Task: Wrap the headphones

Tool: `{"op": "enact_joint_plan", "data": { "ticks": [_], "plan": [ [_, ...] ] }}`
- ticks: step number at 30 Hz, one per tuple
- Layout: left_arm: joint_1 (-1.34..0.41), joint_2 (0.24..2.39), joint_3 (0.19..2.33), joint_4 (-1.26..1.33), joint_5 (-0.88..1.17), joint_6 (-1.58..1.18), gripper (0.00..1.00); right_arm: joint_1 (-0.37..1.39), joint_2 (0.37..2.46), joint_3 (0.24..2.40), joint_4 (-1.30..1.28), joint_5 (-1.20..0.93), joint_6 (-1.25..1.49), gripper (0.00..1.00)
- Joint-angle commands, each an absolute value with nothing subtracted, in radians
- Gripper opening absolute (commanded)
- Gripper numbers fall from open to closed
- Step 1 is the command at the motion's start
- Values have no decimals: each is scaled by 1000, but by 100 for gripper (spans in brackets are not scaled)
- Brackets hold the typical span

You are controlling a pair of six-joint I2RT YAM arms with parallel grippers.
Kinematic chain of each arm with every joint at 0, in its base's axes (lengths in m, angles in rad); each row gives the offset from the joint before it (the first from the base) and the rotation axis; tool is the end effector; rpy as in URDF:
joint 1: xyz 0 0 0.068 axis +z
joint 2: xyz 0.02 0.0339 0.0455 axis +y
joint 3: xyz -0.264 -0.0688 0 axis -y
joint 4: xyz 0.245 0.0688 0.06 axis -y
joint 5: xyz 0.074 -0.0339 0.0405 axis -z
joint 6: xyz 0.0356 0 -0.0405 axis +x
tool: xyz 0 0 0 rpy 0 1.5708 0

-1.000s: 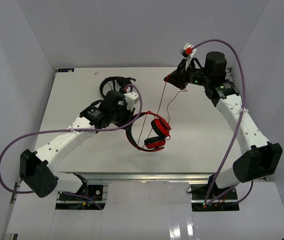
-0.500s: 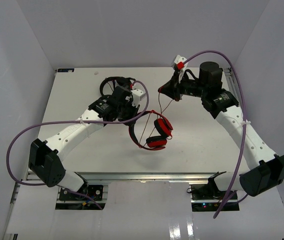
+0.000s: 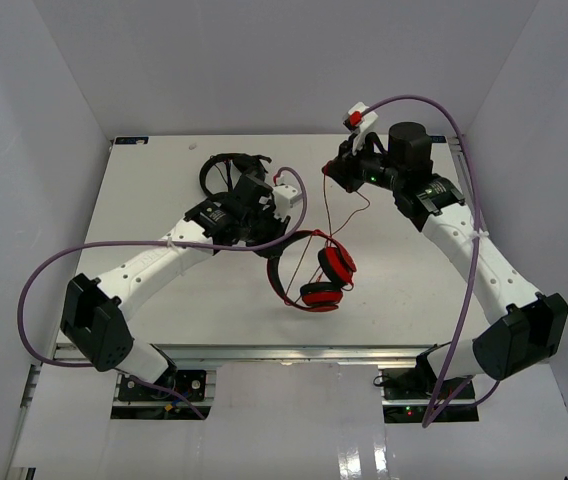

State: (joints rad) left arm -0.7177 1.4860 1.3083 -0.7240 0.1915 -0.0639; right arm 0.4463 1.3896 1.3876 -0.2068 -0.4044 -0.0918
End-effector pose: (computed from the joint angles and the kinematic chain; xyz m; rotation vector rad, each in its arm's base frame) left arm 0.2343 -0.2136 0.3068 0.8948 2.3751 -0.5612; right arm 0.2844 0.1516 0.4106 -0.7579 1.6368 0.6133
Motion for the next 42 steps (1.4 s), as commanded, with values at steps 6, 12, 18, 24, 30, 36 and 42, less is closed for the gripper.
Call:
{"op": "enact_joint_plan", "data": {
  "ticks": [6,12,18,24,30,36,42],
  "plan": [
    [-729,1500,1340,-664,278,-84,0,484,1384,1396,-102,-282,-10,8],
    [-736,1523,1355,-642,292,-97,0,518,1375,1356,-88,-235,-16,8],
    [-736,1555,1378,-630,254,-125,0,530,1360,1331,-106,-211,-60,8],
    [-722,1651,1403,-686,98,-216,0,555,1312,1361,-173,-167,-196,8],
    [-667,1754,1521,-767,-80,-336,0,578,1272,1384,-283,-154,-288,8],
    [-633,1787,1603,-790,-227,-408,0,584,1250,1386,-369,-204,-307,8],
    [-620,1765,1620,-744,-327,-488,0,584,1224,1366,-421,-360,-253,8]
  ]
}}
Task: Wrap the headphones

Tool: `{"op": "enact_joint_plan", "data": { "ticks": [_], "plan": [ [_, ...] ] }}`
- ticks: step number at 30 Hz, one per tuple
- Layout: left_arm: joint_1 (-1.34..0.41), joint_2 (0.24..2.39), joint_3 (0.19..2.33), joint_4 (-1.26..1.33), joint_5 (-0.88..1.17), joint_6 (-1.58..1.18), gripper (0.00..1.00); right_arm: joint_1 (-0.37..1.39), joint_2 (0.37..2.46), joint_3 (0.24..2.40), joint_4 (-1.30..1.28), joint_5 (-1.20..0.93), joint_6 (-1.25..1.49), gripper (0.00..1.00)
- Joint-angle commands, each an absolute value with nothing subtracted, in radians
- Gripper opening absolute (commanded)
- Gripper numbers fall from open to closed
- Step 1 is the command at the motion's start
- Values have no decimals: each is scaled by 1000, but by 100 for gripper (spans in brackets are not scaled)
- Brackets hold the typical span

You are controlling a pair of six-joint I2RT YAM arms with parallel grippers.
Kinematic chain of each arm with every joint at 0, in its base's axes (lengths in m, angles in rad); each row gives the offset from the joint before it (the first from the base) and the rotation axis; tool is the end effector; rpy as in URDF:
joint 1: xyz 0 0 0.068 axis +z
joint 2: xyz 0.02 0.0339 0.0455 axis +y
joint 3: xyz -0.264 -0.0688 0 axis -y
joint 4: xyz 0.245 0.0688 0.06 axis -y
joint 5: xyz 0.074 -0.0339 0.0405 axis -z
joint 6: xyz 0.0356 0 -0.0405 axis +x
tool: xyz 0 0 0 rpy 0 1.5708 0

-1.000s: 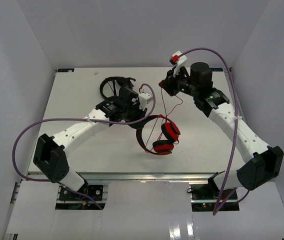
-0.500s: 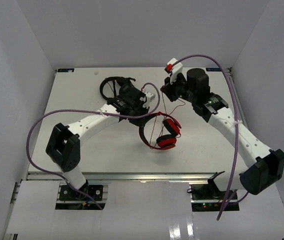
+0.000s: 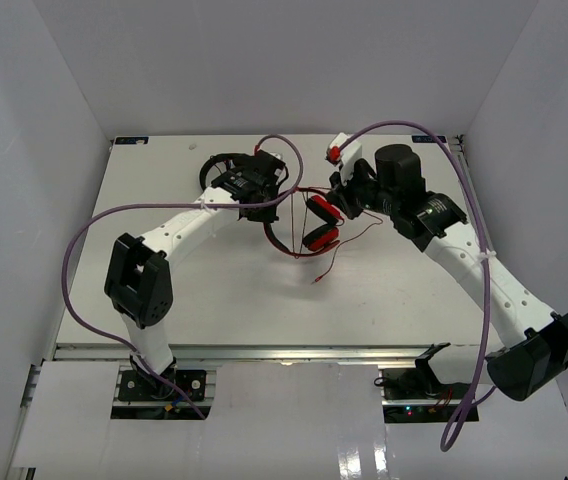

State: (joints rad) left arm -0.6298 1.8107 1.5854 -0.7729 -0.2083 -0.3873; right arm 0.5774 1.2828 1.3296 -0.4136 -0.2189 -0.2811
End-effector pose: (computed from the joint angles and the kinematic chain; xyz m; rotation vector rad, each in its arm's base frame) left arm 0.3227 -0.2261 0.2822 0.2297 2.5312 -0.1322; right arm 0.2375 0.1639 0.3990 -0.9428 1.7071 0.4086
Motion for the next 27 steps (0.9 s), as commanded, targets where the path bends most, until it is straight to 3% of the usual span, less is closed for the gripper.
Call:
{"op": "enact_joint_plan", "data": {
  "ticks": [1,10,23,27],
  "plan": [
    [-616,1755,1621,-734,-337,-500,0,584,1217,1355,-421,-378,-244,8],
    [-612,1669,1619,-576,-338,-711,0,557,1199,1244,-353,-632,-93,8],
    [-612,1490,1448,-356,-263,-981,0,507,1215,1207,-256,-687,-8,8],
    [-612,1474,1438,-328,-240,-1013,0,496,1211,1201,-247,-698,-8,13]
  ]
}}
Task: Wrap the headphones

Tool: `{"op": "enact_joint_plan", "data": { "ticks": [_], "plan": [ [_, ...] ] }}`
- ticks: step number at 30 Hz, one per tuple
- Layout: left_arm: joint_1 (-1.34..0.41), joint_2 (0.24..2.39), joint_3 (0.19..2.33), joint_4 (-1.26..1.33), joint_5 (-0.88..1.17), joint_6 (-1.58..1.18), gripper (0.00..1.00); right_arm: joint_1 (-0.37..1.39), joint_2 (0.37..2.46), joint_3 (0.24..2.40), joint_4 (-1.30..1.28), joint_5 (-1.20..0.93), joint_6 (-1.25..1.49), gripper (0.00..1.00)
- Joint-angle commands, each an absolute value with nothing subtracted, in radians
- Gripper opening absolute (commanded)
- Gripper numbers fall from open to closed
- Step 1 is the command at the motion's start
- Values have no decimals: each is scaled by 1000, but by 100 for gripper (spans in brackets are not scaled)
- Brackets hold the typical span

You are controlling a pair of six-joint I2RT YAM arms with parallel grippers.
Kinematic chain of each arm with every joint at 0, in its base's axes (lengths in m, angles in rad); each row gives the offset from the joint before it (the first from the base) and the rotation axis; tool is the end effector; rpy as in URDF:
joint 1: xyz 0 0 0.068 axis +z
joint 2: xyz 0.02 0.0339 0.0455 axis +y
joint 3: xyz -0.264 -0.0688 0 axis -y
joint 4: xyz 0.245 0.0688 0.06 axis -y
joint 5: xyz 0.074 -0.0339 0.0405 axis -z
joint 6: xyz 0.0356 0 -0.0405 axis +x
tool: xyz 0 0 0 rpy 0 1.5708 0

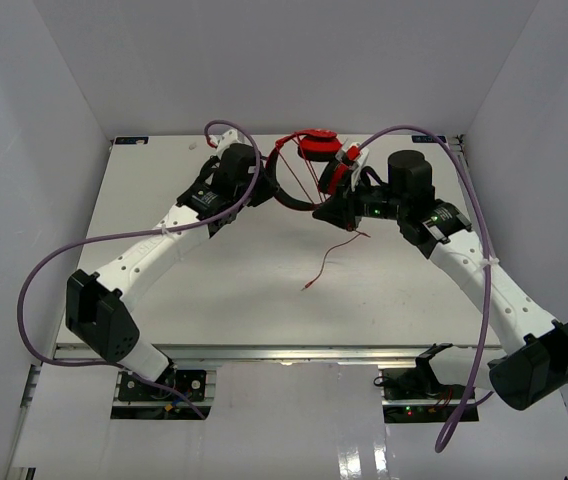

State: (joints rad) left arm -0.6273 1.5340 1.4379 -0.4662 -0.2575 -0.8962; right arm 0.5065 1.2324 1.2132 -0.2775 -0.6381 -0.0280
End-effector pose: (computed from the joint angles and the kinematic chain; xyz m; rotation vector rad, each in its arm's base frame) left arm 0.2900 -0.1991 0.3557 -0.4449 2.1317 -0.6238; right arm 0.2316 0.1527 0.3878 -0.9271 1.6693 0.9205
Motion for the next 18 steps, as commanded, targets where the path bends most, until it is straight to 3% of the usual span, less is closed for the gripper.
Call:
{"op": "enact_joint_plan", "data": {
  "ticks": [1,8,18],
  "plan": [
    [-612,1472,1439,-326,-240,-1017,0,492,1208,1195,-241,-703,-8,15],
    [-612,1446,1473,-338,-236,-1007,0,482,1178,1128,-194,-758,25,18],
    [-612,1408,1547,-435,-245,-962,0,479,1174,1031,-95,-781,17,8]
  ]
}}
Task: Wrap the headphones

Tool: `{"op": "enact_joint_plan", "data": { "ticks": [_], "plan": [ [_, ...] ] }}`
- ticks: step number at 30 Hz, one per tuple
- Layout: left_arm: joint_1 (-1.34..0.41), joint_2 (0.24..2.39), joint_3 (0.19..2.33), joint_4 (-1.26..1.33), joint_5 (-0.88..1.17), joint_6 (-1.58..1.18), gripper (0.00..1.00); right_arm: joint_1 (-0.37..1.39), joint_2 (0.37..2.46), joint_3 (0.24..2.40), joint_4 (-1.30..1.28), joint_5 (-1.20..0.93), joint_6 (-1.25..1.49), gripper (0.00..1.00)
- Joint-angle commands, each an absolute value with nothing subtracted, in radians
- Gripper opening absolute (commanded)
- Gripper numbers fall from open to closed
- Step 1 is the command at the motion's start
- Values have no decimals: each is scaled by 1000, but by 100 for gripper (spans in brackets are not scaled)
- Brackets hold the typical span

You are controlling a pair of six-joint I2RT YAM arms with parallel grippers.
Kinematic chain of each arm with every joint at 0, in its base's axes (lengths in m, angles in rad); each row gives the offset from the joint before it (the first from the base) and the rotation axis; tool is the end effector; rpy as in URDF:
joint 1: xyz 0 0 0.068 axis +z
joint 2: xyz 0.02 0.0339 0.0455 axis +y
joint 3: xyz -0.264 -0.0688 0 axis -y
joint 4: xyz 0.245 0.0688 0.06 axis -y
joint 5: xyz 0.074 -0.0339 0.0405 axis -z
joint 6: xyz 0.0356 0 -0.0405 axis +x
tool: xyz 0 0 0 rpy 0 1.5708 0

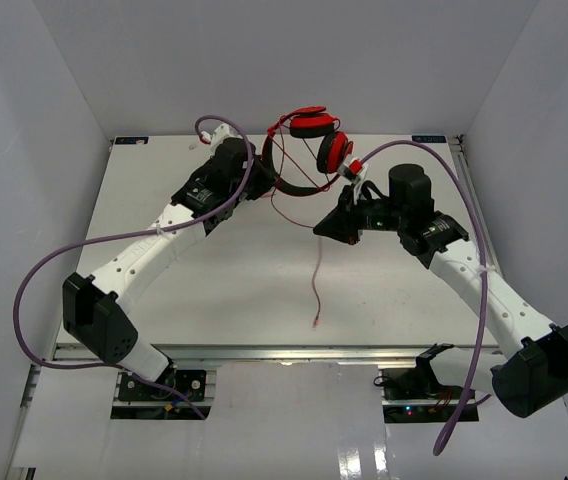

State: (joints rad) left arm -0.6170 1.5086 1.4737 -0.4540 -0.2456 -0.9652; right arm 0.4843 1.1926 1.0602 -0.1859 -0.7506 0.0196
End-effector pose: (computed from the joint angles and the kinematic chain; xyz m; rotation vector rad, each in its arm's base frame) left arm 0.2875 -0.1933 0.3774 -0.5218 2.0596 -0.7213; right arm 0.2261 0.1464 0.3547 -0.9444 1.6884 1.0454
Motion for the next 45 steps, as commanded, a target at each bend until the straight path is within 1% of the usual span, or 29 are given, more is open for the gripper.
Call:
{"op": "enact_joint_plan", "data": {
  "ticks": [1,4,5,6,8,9,10,13,14,15,17,18,23,26,29,31,32,35,38,41,45],
  "plan": [
    [-612,1401,1549,-450,-257,-954,0,478,1175,1021,-85,-781,14,8],
    [-612,1377,1546,-484,-286,-932,0,474,1183,997,-63,-784,2,8],
    [-612,1374,1546,-493,-295,-924,0,472,1189,993,-63,-785,-24,10],
    [-612,1373,1550,-502,-304,-914,0,467,1190,989,-68,-800,-59,16],
    [-612,1376,1562,-522,-323,-891,0,457,1186,978,-83,-846,-143,35],
    [-612,1379,1570,-532,-331,-880,0,451,1180,970,-92,-880,-192,46],
    [-612,1382,1581,-537,-335,-869,0,450,1173,963,-96,-907,-220,62],
    [-612,1387,1599,-561,-350,-834,0,449,1169,910,-85,-976,-335,93],
    [-612,1389,1603,-566,-352,-830,0,449,1171,897,-51,-992,-338,98],
    [-612,1391,1608,-569,-351,-827,0,452,1173,868,-27,-1002,-340,98],
    [-612,1392,1614,-572,-346,-824,0,463,1176,804,77,-1005,-349,92],
    [-612,1393,1617,-573,-344,-823,0,475,1178,770,126,-1005,-362,90],
    [-611,1400,1640,-588,-333,-821,0,568,1203,671,236,-957,-509,90],
    [-612,1406,1662,-598,-327,-825,0,651,1247,667,283,-813,-590,90],
    [-612,1410,1681,-607,-322,-830,0,752,1339,697,371,-637,-612,90],
    [-612,1411,1690,-616,-321,-834,0,794,1393,747,418,-526,-579,90],
    [-612,1411,1693,-620,-319,-836,0,814,1422,771,429,-430,-568,90],
    [-613,1413,1698,-629,-309,-850,0,883,1556,845,492,-252,-480,90],
    [-614,1410,1697,-630,-302,-856,0,906,1626,858,615,-105,-380,90],
    [-614,1408,1703,-632,-299,-854,0,907,1668,829,756,-52,-333,90],
    [-614,1410,1707,-633,-288,-854,0,896,1680,771,918,-130,-282,90]
  ]
}}
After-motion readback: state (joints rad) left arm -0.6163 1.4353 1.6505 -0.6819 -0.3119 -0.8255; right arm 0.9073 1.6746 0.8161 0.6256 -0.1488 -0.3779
